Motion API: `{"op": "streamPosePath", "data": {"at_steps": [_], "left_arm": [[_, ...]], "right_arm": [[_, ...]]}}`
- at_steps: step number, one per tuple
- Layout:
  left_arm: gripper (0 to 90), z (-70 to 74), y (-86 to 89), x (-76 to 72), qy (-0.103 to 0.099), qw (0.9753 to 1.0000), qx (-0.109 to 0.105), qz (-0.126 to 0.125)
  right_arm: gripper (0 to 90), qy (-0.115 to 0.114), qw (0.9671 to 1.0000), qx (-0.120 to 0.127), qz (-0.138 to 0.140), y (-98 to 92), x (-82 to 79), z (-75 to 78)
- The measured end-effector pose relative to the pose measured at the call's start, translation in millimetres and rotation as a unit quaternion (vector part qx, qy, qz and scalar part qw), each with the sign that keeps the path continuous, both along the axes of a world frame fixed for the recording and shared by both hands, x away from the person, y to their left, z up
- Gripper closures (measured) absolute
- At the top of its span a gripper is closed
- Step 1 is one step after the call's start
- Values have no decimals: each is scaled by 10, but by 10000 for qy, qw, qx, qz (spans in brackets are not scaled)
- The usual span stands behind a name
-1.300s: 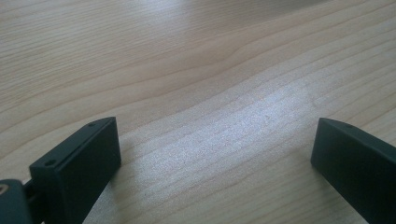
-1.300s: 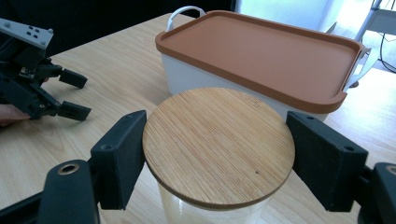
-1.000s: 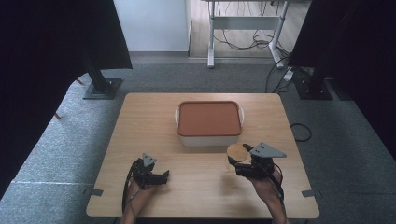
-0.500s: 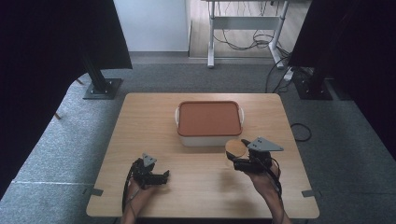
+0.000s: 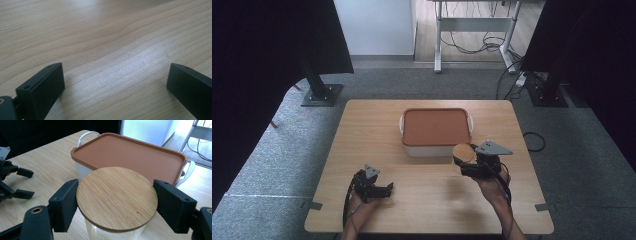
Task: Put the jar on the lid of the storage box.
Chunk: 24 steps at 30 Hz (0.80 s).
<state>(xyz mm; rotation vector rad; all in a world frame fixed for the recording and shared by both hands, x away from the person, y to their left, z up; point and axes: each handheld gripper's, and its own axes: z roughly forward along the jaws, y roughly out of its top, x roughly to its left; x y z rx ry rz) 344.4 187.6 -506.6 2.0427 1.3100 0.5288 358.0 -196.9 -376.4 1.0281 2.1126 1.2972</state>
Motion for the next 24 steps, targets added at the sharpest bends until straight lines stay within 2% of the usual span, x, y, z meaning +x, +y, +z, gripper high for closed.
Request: {"op": "streamPosePath", "data": {"at_steps": [24], "left_arm": [[12, -4, -4, -1, -15, 10000, -26, -13]], "right_arm": [[230, -196, 9997, -97, -91, 166, 266, 132]]}}
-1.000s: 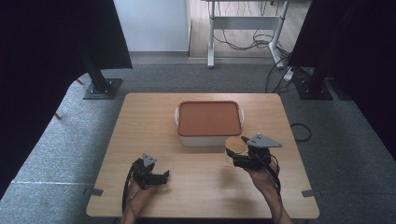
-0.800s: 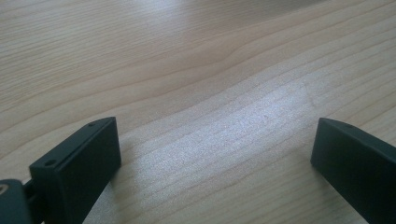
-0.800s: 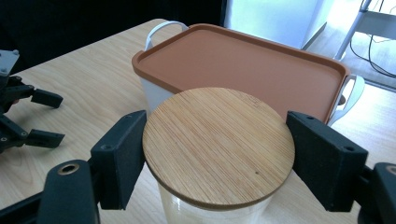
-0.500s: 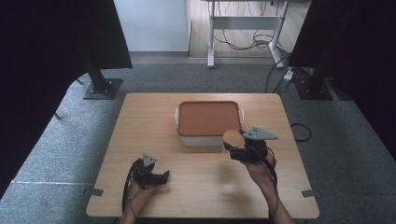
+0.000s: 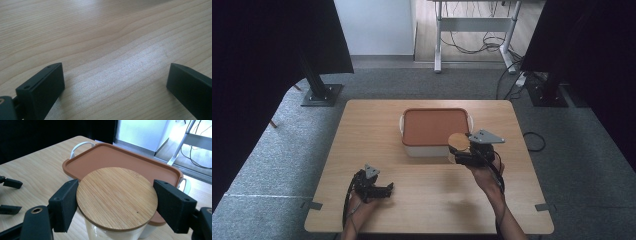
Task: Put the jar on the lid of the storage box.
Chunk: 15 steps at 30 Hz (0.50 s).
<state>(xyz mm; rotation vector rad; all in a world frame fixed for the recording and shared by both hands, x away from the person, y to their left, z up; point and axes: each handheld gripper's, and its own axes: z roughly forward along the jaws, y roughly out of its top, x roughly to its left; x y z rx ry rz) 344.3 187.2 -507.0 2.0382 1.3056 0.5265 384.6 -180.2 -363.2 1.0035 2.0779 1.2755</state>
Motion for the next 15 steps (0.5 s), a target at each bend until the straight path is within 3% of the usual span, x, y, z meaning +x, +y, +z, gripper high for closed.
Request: {"op": "streamPosePath", "data": {"at_steps": [15], "left_arm": [[12, -3, -2, 1, -19, 10000, -18, 4]], "right_arm": [[230, -81, 9999, -87, -36, 103, 174, 83]]}}
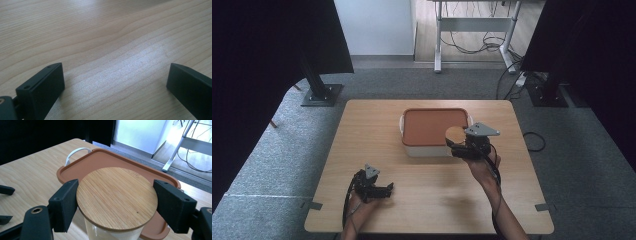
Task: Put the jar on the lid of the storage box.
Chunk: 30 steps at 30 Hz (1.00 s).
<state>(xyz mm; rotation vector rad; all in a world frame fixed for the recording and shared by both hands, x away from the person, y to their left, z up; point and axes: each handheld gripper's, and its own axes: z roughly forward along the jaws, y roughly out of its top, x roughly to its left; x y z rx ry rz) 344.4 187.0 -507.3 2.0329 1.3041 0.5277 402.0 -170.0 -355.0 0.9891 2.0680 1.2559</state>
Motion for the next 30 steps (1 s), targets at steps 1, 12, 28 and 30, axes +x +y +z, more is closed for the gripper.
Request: {"op": "streamPosePath", "data": {"at_steps": [1, 12, 28, 30], "left_arm": [[12, 0, 1, 1, -5, 10000, 9, -2], [12, 4, 3, 2, 17, 10000, 25, -16], [12, 6, 8, 4, 21, 10000, 53, -56], [12, 3, 3, 5, 9, 10000, 22, -39]], "right_arm": [[230, -12, 10000, -15, 0, 5, 11, 3], [230, -24, 10000, -30, -82, 50, 173, 4], [230, -45, 9998, 35, -183, 125, 400, 9], [230, -35, 9998, 37, -212, 147, 438, 3]]}}
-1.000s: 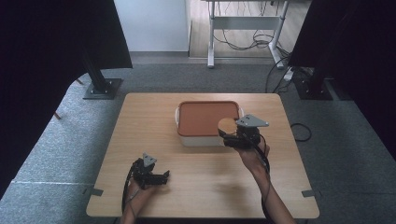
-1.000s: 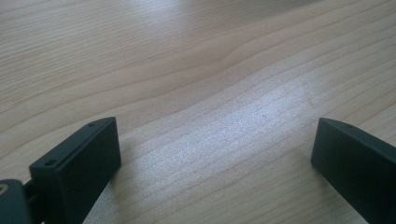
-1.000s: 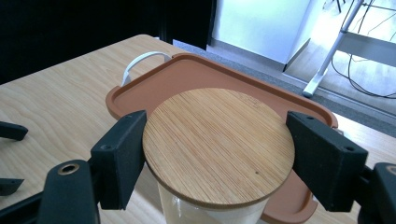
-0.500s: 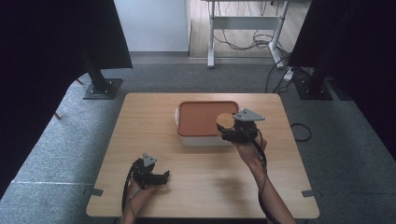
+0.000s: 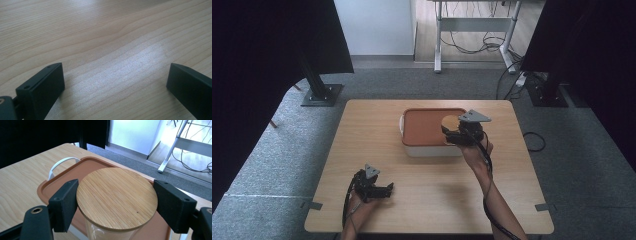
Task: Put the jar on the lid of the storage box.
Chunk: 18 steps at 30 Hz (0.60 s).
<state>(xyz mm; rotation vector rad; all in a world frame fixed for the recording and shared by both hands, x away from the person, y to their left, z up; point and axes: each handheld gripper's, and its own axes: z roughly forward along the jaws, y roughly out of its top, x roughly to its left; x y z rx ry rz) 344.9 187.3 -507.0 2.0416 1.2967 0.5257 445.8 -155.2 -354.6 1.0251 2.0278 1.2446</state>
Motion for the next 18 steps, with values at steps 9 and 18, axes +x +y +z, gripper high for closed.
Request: {"op": "streamPosePath", "data": {"at_steps": [9, 18], "left_arm": [[12, -3, -3, 1, -15, 10000, -13, 21], [12, -3, -5, -1, -7, 10000, -25, 34]], "right_arm": [[230, -2, 10000, -11, -26, 76, 93, 6], [230, -14, 10000, -13, -76, 163, 183, 27]]}}
